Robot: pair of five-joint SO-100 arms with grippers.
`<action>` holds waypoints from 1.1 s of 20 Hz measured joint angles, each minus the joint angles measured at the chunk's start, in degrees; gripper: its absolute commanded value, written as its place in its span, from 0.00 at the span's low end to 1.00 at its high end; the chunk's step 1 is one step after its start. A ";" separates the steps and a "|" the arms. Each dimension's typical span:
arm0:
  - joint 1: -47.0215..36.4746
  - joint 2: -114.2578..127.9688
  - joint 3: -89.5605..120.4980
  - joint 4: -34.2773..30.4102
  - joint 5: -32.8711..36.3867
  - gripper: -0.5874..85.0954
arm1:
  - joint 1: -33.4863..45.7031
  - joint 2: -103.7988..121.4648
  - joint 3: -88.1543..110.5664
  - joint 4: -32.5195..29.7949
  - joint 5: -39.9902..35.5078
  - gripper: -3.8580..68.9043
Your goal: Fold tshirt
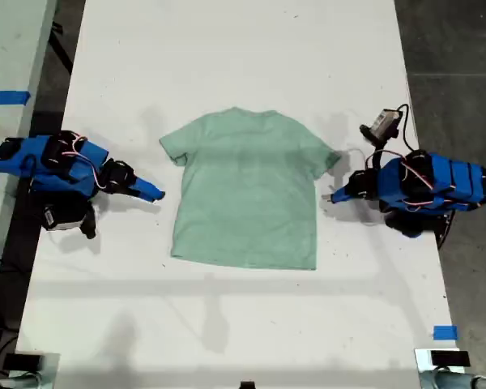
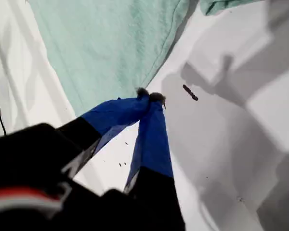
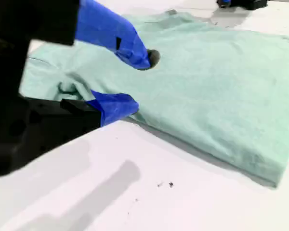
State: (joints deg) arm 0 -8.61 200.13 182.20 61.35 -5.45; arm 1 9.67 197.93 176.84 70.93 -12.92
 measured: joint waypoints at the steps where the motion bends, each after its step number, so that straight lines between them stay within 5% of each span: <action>1: -4.22 0.09 0.00 -0.35 0.00 0.03 | -0.18 0.00 0.00 0.62 0.26 0.07; 6: -10.37 0.09 -1.14 -2.64 1.23 0.01 | 3.08 -4.92 -9.32 5.45 -2.64 0.07; 11: -14.41 -15.82 -15.64 -0.26 2.55 0.01 | 10.81 -36.74 -33.49 8.88 -11.16 0.07; 18: -22.41 -68.91 -66.62 28.48 19.16 0.01 | 22.94 -75.76 -67.24 18.54 -28.04 0.07; 22: -28.65 -76.20 -77.08 33.57 28.74 0.01 | 28.83 -83.23 -78.49 22.68 -34.37 0.07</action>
State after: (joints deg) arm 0 -37.27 123.93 105.12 94.92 23.29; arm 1 38.50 114.70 98.35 93.60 -47.29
